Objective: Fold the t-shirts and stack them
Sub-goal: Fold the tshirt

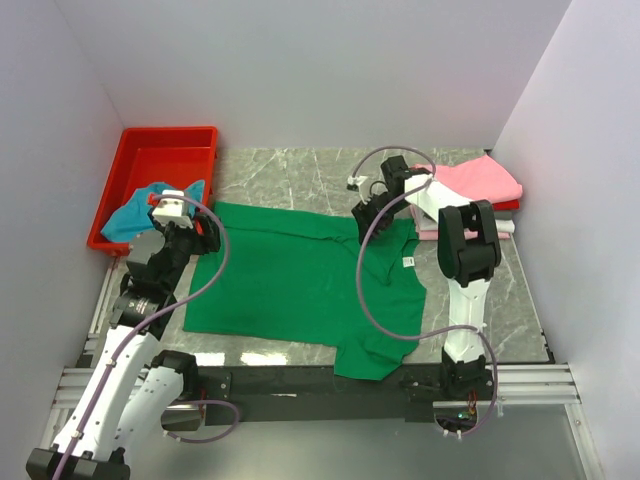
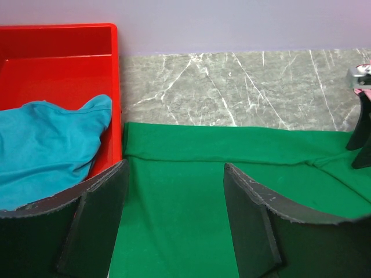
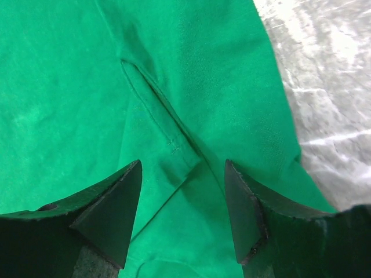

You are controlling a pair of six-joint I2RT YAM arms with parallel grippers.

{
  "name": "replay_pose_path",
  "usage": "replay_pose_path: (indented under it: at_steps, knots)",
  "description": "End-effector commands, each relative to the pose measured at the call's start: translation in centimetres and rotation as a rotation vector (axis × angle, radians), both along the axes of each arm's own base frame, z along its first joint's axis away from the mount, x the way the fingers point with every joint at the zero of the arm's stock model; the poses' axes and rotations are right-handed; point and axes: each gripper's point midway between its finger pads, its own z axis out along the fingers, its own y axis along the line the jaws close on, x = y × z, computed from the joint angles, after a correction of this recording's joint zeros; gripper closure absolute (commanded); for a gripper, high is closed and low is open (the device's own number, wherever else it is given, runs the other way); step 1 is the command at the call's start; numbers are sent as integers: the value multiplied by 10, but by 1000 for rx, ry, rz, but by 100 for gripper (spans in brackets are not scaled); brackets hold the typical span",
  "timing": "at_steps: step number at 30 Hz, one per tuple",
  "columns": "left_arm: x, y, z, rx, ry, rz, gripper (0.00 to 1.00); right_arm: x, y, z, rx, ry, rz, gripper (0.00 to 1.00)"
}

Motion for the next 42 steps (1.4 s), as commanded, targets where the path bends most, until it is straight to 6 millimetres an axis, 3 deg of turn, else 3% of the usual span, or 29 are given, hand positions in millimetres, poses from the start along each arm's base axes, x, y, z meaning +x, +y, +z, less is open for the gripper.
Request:
replay_pose_path:
  at_steps: [1, 3, 9, 13, 22, 26, 30, 33, 37, 40, 42]
  knots:
    - [0, -1, 0, 13, -2, -15, 28, 0, 4, 7, 16, -2, 58, 36]
    - [1, -2, 0, 12, 0, -15, 29, 1, 4, 5, 13, -1, 60, 39]
    - [1, -2, -1, 14, 3, -15, 28, -7, 5, 10, 24, -2, 80, 77]
    - [2, -3, -2, 16, 7, -20, 28, -15, 7, 23, 45, -19, 93, 90]
    - [1, -2, -2, 15, 4, -20, 28, -48, 25, 34, 73, 22, 133, 100]
    - [1, -2, -1, 15, 4, -20, 28, -76, 47, 29, 83, 113, 168, 99]
    - [2, -2, -3, 16, 8, -20, 28, -102, 81, 39, 107, 205, 247, 53]
    - [2, -2, -2, 16, 7, -17, 28, -104, 82, 46, 71, 214, 253, 42]
    - [1, -2, -2, 17, 5, -17, 28, -94, 72, 64, 52, 137, 225, 42]
    - [1, -2, -1, 15, 2, -20, 28, -84, 59, 77, 56, 83, 184, 50]
    - [1, -2, -1, 12, 3, -18, 28, -80, 47, 75, 25, 53, 147, 53]
